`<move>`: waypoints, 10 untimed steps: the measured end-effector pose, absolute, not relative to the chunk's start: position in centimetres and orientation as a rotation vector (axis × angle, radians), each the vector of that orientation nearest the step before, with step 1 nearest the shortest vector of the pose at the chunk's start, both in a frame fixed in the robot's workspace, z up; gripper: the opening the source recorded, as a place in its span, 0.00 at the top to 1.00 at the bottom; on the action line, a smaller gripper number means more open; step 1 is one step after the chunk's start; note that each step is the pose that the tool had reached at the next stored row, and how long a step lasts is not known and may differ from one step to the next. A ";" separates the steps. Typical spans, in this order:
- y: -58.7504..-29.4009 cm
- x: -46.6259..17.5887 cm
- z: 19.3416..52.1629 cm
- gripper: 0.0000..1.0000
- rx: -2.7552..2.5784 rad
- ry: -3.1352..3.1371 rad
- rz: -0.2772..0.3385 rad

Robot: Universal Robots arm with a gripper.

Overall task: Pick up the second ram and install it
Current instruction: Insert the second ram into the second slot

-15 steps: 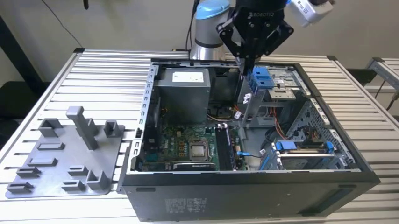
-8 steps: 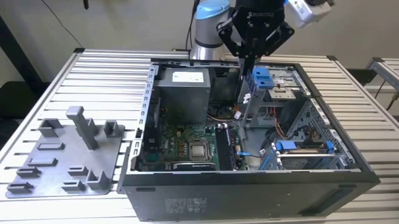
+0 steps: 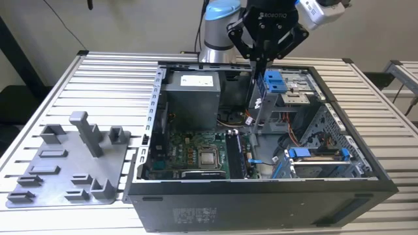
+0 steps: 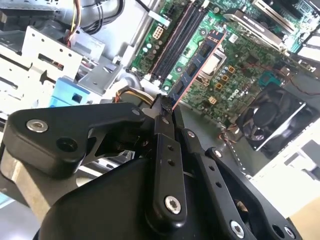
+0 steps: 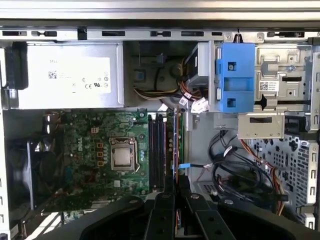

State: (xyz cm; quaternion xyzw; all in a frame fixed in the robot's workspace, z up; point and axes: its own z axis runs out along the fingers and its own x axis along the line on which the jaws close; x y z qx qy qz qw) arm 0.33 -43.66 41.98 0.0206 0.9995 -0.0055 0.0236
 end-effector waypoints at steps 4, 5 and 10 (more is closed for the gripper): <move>-43.7 0.3 41.9 0.86 0.083 3.093 -0.017; -43.7 0.3 41.9 0.86 0.085 3.093 -0.018; -43.7 0.3 41.1 0.86 0.086 3.095 -0.018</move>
